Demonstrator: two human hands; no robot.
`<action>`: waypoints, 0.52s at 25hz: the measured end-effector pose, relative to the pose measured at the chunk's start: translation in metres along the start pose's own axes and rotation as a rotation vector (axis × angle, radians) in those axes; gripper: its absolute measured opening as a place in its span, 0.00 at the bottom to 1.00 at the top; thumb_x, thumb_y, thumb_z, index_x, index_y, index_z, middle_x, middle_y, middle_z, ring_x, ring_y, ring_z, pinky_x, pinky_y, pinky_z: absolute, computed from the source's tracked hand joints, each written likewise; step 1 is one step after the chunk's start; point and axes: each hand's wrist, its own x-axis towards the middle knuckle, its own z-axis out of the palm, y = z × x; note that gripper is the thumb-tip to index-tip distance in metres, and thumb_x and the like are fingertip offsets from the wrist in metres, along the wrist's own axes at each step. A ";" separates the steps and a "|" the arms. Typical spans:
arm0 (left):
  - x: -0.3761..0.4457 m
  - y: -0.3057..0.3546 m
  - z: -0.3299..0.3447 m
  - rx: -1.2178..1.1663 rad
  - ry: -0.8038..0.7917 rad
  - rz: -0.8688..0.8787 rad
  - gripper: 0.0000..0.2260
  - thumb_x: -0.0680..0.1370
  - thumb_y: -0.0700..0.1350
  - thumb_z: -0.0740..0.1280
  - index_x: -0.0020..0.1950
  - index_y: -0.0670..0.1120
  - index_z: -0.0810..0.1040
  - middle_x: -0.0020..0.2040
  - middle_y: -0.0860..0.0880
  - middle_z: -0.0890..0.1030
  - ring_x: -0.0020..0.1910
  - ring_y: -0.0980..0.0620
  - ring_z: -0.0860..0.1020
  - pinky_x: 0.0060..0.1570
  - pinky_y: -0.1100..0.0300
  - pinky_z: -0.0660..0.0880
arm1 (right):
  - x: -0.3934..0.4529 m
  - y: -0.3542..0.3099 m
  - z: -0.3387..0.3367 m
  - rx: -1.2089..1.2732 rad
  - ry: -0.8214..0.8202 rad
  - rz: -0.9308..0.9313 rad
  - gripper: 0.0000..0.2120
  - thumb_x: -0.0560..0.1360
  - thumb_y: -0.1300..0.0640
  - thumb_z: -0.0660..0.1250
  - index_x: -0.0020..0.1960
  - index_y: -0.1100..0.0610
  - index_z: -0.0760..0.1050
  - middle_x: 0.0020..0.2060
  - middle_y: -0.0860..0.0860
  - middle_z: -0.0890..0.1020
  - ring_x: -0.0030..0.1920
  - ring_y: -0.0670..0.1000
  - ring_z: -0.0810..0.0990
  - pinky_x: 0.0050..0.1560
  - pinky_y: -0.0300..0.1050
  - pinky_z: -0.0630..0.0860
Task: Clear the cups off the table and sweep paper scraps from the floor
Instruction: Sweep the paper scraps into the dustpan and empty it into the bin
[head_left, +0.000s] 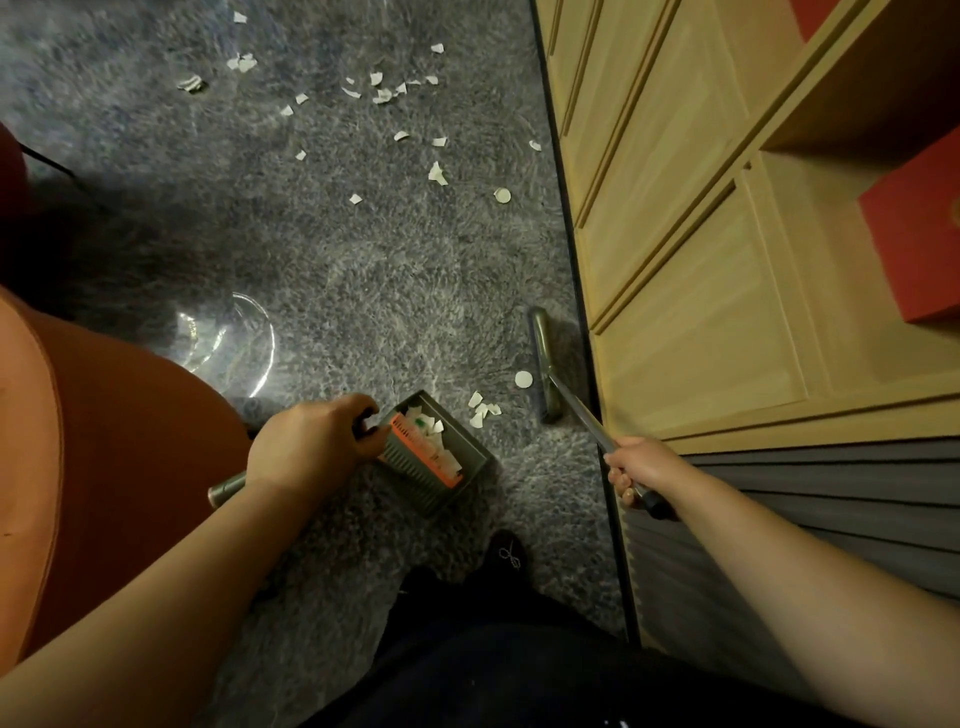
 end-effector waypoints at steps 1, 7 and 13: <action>0.002 0.000 0.000 -0.003 -0.007 0.004 0.13 0.74 0.59 0.68 0.55 0.55 0.80 0.39 0.49 0.83 0.36 0.47 0.80 0.34 0.57 0.77 | 0.004 -0.003 0.003 -0.011 -0.005 0.009 0.22 0.81 0.66 0.54 0.75 0.58 0.60 0.29 0.53 0.69 0.23 0.46 0.64 0.21 0.35 0.62; -0.003 -0.010 0.002 -0.015 -0.001 0.018 0.12 0.75 0.58 0.67 0.54 0.54 0.80 0.39 0.49 0.82 0.36 0.46 0.80 0.35 0.53 0.78 | 0.017 -0.018 0.033 -0.176 -0.068 0.003 0.26 0.80 0.66 0.54 0.76 0.54 0.58 0.30 0.53 0.69 0.23 0.46 0.65 0.22 0.37 0.63; -0.003 -0.015 0.000 -0.005 -0.010 0.020 0.13 0.75 0.58 0.67 0.56 0.53 0.80 0.40 0.48 0.82 0.38 0.45 0.80 0.36 0.54 0.77 | -0.007 -0.002 0.066 -0.272 -0.203 0.045 0.29 0.80 0.66 0.55 0.78 0.52 0.53 0.30 0.52 0.69 0.19 0.44 0.65 0.21 0.36 0.64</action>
